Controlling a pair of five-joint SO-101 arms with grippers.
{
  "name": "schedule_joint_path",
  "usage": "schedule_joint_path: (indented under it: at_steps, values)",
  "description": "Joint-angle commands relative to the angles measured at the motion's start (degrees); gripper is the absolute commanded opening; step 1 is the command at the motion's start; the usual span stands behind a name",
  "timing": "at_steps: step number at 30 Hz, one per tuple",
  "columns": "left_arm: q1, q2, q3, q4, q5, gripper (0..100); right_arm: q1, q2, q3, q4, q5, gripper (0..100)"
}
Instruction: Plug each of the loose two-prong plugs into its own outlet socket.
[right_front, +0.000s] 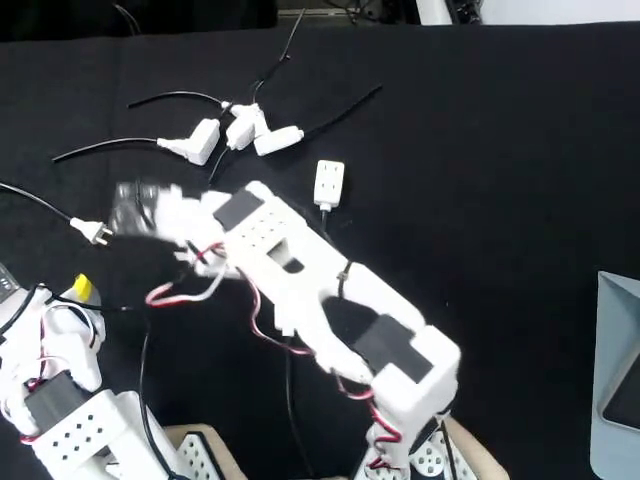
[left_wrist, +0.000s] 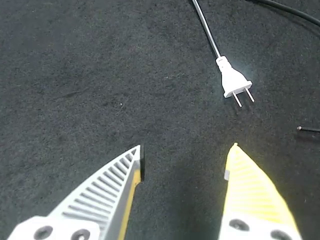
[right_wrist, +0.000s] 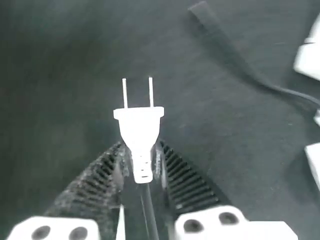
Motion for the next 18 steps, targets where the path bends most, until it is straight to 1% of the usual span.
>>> schedule_joint_path:
  at_steps: [1, 4, 9, 11, 13, 15, 16, 18]
  values:
    - [-0.57, -0.44, -0.31, -1.23, 0.18, 27, -0.53, -5.67, 7.52, 0.18, 10.02, 1.1]
    - [-0.57, -0.44, -0.31, -1.23, 0.18, 27, -0.7, -7.96, 12.97, 0.18, 13.1, 1.1]
    - [-0.57, -0.44, -0.31, -1.23, 0.18, 27, -0.7, -11.38, 17.01, -0.44, 13.98, 1.3]
    - [-0.57, -0.44, -0.31, -1.23, 0.18, 27, -0.62, -12.35, 18.07, -2.02, 13.45, 4.0]
    - [-0.57, -0.44, -0.31, -1.23, 0.18, 27, -0.53, -13.05, 18.77, -3.34, 9.85, 11.8]
    - [-0.48, -0.44, -0.31, -1.23, 0.18, 27, -0.53, -13.93, 18.77, -3.6, 4.48, 19.0]
    - [-0.48, -0.44, -0.31, -1.23, 0.18, 27, -0.53, -14.46, 18.68, -4.04, 2.2, 20.9]
    - [-0.4, -0.44, -0.31, -1.23, 0.18, 27, -0.53, -15.87, 18.68, -5.63, -2.46, 20.8]
